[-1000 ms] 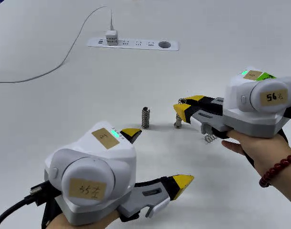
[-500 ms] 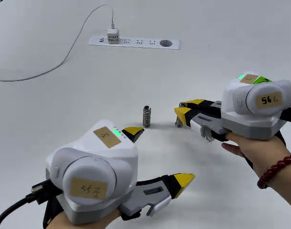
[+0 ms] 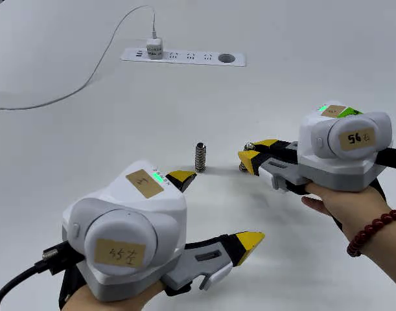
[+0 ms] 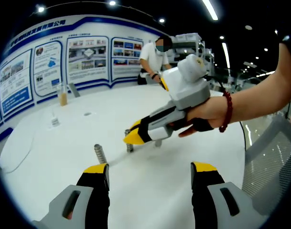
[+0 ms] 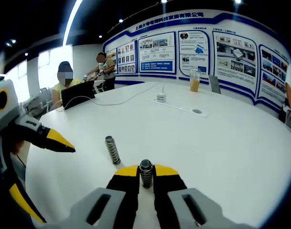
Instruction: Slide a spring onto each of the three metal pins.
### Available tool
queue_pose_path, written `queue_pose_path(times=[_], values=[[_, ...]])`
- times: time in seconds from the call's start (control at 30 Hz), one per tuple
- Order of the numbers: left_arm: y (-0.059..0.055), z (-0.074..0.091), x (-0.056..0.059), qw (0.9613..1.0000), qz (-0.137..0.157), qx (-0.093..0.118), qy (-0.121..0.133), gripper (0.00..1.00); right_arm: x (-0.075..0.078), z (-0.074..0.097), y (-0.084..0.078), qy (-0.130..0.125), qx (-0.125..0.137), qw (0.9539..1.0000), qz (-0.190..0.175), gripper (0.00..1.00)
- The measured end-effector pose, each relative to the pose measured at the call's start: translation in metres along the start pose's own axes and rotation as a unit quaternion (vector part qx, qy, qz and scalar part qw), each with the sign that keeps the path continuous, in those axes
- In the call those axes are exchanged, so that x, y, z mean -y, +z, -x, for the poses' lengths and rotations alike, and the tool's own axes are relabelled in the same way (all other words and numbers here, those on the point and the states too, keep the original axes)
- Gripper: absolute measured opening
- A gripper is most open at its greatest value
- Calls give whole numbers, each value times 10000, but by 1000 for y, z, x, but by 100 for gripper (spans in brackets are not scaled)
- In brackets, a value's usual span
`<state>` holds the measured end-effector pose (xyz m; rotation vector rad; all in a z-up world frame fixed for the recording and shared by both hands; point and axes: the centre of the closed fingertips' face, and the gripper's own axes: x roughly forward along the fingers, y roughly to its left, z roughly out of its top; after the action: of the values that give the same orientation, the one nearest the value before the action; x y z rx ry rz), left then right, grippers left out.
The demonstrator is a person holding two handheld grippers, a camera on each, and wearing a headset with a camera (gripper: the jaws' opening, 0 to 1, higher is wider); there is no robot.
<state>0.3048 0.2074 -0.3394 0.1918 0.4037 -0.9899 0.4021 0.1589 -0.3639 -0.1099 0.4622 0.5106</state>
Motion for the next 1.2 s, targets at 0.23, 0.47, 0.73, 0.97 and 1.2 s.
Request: queue_pose_path(times=[0.23,0.47,0.73,0.97,1.2], values=[[0,0,-2,10000,28,3,34,70,0,1,0,41,-35,10000,-18,16],[2,-1,0,10000,24,26,44,71,-4,10,8,125,91,9998,-85,23],[2,0,2,10000,-24,0,40,72,-7,24,18,162,196,9994,-249,30],[5,-1,5,10000,-78,-12,0,73,-6,38,23,120,235,9991,-325,37],[7,-2,8,9999,-135,-31,-39,73,-1,52,23,89,209,9992,-340,42]])
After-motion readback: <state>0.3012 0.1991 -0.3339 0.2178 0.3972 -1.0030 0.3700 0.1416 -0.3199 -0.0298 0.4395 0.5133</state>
